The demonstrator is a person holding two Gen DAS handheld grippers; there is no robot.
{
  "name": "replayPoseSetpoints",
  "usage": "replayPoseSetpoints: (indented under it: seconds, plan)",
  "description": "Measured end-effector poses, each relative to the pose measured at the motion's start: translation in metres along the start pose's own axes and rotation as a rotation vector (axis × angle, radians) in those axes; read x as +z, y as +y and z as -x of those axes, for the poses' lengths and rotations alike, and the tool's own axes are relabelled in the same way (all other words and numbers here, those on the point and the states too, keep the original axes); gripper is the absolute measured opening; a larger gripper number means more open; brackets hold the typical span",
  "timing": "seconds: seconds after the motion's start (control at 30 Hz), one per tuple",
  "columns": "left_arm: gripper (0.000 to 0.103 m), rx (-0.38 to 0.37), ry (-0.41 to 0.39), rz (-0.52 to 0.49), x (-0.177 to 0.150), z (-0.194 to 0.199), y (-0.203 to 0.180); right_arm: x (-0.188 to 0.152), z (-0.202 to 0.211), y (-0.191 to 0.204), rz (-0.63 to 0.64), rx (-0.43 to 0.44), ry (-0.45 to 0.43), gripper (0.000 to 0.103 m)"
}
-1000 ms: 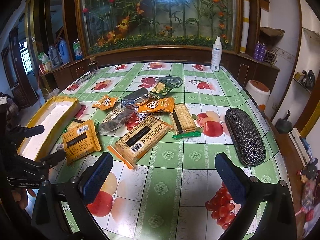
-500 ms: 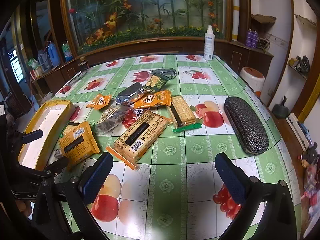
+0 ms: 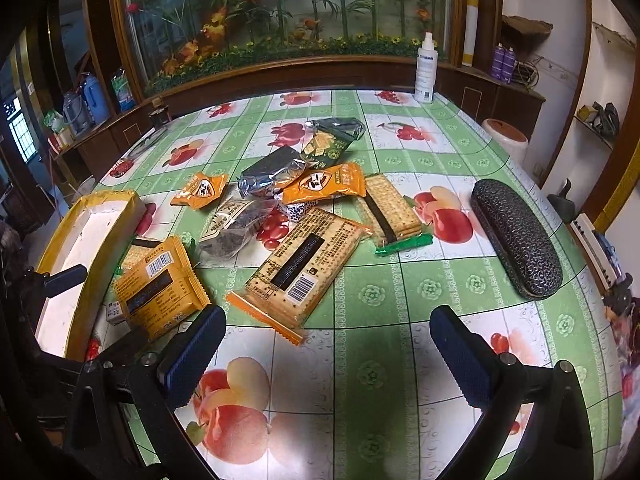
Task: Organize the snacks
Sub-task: 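Move left tool to the yellow cracker bag while right tool approaches the beige cracker bar, then close left tool on the yellow bag while right tool grips the beige cracker bar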
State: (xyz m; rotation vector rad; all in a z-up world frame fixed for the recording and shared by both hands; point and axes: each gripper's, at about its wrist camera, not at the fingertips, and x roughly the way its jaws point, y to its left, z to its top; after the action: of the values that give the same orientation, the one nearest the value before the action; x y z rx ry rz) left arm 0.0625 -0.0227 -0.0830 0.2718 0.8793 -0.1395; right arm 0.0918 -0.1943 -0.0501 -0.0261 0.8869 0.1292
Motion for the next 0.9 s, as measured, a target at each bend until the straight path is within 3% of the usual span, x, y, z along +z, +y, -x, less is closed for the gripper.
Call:
replayPoseSetpoints:
  seconds: [0.53, 0.9]
  plan:
    - [0.102, -0.04, 0.059, -0.076, 0.014, -0.03, -0.006, 0.025, -0.071, 0.021, -0.086, -0.061, 0.113, 0.103]
    - [0.102, -0.047, 0.107, -0.051, 0.013, -0.05, -0.003, 0.029, -0.101, 0.013, -0.131, -0.104, 0.168, 0.097]
